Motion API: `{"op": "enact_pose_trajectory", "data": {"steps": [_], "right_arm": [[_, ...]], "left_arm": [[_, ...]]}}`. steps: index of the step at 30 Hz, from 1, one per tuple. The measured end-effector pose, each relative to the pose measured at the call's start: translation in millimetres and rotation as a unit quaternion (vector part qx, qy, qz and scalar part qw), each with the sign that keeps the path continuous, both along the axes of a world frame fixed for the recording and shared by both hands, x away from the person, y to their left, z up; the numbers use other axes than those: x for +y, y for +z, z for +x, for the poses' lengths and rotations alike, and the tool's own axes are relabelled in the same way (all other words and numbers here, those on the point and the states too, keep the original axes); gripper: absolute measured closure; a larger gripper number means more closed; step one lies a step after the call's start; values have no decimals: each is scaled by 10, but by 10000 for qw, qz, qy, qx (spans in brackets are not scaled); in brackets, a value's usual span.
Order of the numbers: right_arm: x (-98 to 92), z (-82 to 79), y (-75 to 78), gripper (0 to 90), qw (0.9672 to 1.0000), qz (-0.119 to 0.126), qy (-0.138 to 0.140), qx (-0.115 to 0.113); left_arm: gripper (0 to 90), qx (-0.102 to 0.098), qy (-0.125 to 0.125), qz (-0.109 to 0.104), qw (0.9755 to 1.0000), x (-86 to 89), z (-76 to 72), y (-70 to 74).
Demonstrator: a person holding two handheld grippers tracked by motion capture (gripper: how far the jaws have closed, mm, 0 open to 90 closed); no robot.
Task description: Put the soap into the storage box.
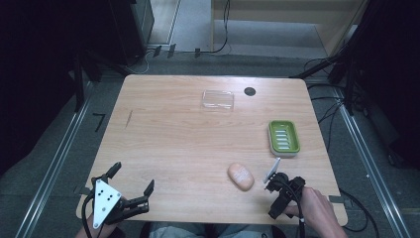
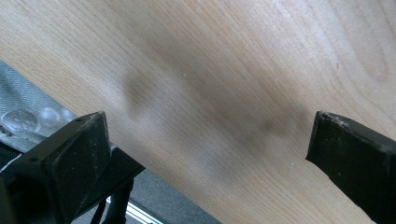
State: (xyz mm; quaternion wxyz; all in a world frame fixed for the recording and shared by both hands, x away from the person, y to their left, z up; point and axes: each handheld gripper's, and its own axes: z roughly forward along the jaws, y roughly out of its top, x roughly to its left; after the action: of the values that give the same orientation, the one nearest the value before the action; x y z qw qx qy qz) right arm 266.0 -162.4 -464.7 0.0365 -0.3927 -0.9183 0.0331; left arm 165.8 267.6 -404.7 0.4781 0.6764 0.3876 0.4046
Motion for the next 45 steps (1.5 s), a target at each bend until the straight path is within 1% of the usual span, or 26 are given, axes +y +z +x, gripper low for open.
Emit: {"op": "enact_pose_trajectory", "data": {"steps": [6,7,10,12,17,19,20,21,22,31,32,35,41,42,45], "right_arm": [[17,13,13,0,10000,23,6,-55],[21,12,19,0,10000,25,27,-74],[35,12,40,0,9999,36,-17,-108],[44,20,46,0,9999,69,12,-139],[78,24,55,0,9999,62,6,-145],[100,34,72,0,9998,80,11,-175],[137,40,90,0,9998,100,17,-195],[147,48,96,0,9997,91,52,-204],[165,47,104,0,9998,93,24,-199],[300,71,145,0,9996,121,133,-224],[314,74,148,0,9995,149,124,-255],[375,96,158,0,9994,168,180,-247],[430,121,163,0,9995,131,200,-197],[441,131,160,0,9995,134,205,-218],[467,152,153,0,9996,74,226,-163]], "left_arm": [[0,17,-93,101,9999,-22,1,-6],[0,29,-172,144,9997,-26,3,-6],[0,48,-233,196,9995,-36,4,-10],[0,52,-277,205,9994,-38,1,-13],[0,39,-265,198,9994,-40,3,-11],[0,39,-300,251,9992,-52,10,-12],[0,29,-346,290,9990,-64,12,-16],[0,29,-346,290,9990,-64,12,-16],[0,4,-358,294,9989,-67,11,-16],[0,4,-402,317,9987,-93,23,-15],[0,6,-399,315,9987,-94,23,-15],[0,6,-414,335,9986,-99,22,-16],[0,11,-413,350,9985,-97,27,-18],[0,12,-418,362,9985,-96,28,-18],[0,4,-413,345,9985,-96,27,-16]]}}
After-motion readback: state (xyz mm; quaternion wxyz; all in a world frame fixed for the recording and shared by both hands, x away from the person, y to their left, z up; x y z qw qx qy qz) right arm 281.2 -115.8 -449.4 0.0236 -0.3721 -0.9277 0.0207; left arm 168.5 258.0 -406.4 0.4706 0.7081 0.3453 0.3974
